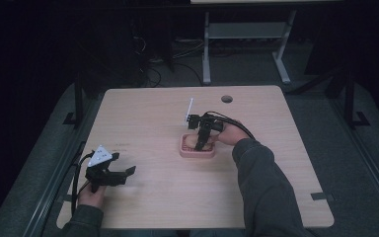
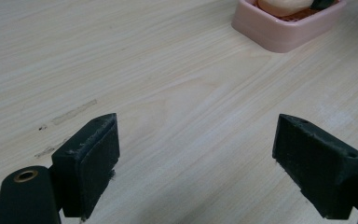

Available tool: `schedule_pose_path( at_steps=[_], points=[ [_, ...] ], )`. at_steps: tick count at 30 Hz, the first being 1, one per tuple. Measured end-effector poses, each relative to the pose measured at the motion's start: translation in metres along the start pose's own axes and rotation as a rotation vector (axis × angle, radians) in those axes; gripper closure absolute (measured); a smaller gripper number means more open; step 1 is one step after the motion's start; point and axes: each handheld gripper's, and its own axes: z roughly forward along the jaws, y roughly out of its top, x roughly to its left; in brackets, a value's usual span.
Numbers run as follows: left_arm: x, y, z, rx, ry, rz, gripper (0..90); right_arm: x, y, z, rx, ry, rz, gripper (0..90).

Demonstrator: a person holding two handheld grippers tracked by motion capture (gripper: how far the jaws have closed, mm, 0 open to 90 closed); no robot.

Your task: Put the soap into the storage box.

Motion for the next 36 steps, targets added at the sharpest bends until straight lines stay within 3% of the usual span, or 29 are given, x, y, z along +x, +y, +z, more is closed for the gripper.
schedule_pose_path(
  at_steps=[36],
  points=[
    [-0.0001, 0.0001, 0.0003, 0.002, -0.001, 0.003, 14.3, 0.0018, -0.0033, -0.0014, 0.002, 0.002, 0.018, 28.3]
  ],
)
